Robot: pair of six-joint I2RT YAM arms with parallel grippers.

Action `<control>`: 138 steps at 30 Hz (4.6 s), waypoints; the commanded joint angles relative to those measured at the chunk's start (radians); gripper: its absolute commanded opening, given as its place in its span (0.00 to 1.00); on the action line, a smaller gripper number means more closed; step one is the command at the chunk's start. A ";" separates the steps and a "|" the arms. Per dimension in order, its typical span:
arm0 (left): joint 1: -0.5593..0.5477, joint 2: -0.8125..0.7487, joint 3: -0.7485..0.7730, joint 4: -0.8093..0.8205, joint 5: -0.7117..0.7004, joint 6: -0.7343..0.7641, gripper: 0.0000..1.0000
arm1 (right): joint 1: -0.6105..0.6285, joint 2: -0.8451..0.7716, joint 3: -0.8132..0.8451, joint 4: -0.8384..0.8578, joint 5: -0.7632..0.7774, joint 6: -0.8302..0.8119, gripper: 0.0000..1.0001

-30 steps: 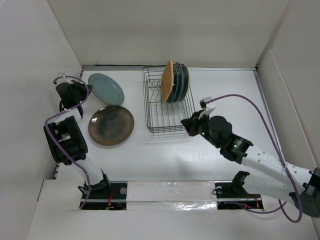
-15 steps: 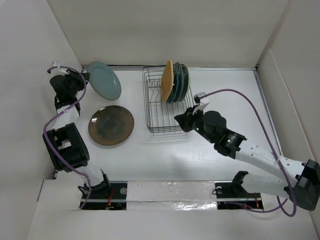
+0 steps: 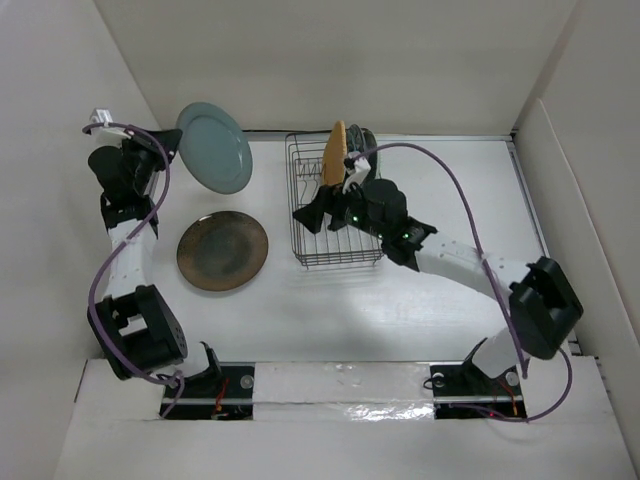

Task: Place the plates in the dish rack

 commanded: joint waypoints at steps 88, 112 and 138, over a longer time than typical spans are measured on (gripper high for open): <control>-0.704 -0.630 -0.279 -0.586 -0.324 0.481 0.28 | -0.084 0.321 0.859 -0.627 0.852 0.033 0.00; -0.812 -0.593 -0.269 -0.646 -0.441 0.511 0.34 | -0.009 0.676 1.134 -0.735 0.906 -0.068 0.00; -0.586 -0.317 -0.252 -0.565 -0.394 0.326 0.40 | -0.036 -0.128 0.213 -0.259 0.387 -0.114 0.37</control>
